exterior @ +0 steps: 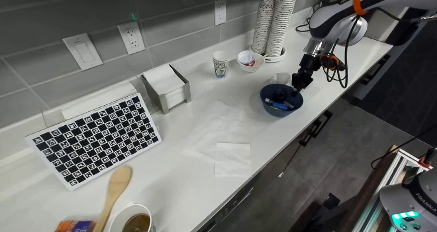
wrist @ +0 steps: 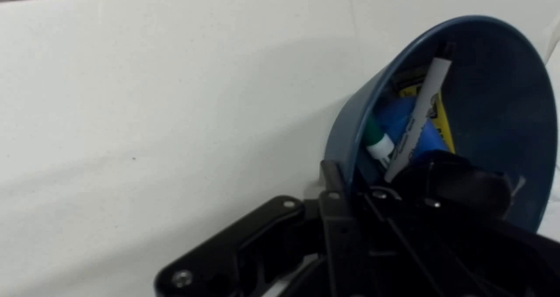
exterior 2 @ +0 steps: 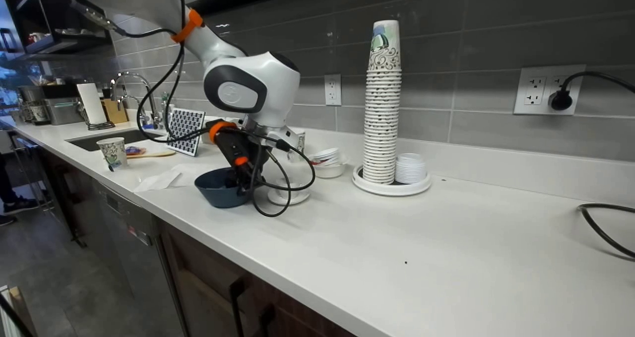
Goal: Put the black object in the blue bowl, then move the bowl backwards
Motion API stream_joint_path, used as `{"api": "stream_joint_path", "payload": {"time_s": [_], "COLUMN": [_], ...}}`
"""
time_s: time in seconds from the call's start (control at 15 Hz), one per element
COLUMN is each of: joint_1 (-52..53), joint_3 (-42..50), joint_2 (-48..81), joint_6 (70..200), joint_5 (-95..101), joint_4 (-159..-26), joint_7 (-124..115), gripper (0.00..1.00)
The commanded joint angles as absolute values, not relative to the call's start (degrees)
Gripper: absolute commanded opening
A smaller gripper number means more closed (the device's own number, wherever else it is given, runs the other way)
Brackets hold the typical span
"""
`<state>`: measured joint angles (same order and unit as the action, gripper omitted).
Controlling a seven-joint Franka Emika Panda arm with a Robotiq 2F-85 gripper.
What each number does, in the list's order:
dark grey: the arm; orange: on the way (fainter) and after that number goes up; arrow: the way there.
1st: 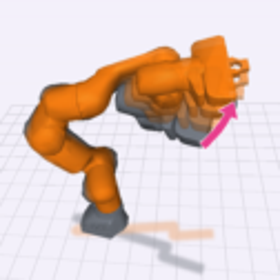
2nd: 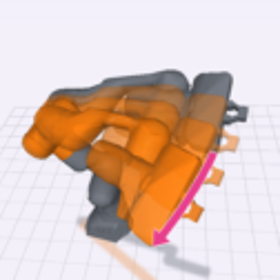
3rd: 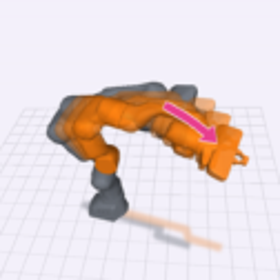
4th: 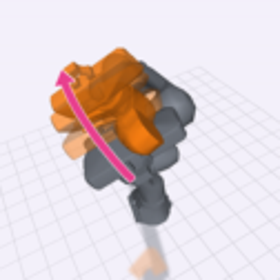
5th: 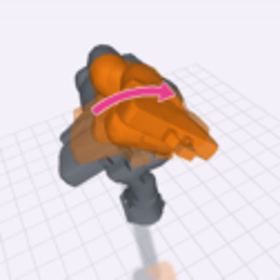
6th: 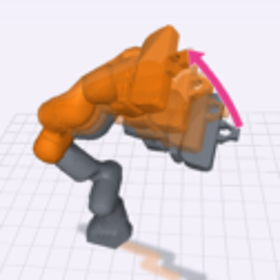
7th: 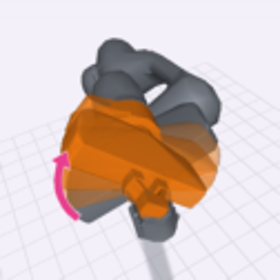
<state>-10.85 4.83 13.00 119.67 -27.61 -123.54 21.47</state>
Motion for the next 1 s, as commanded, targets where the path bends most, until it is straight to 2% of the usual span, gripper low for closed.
{"api": "stream_joint_path", "payload": {"time_s": [0.0, 0.33, 0.67, 0.93], "joint_1": [-8.4, -2.2, 3.0, 2.6], "joint_3": [2.6, -1.3, -3.8, -3.3], "joint_2": [6.3, 3.3, 9.6, 15.9], "joint_6": [119.5, 122.4, 127.1, 121.2], "joint_5": [-30.0, -34.5, -31.0, -34.0], "joint_4": [-126.3, -123.6, -116.5, -108.7], "joint_7": [15.2, 1.8, -14.8, -22.3], "gripper": [0.01, 0.01, 0.01, 0.01]}}
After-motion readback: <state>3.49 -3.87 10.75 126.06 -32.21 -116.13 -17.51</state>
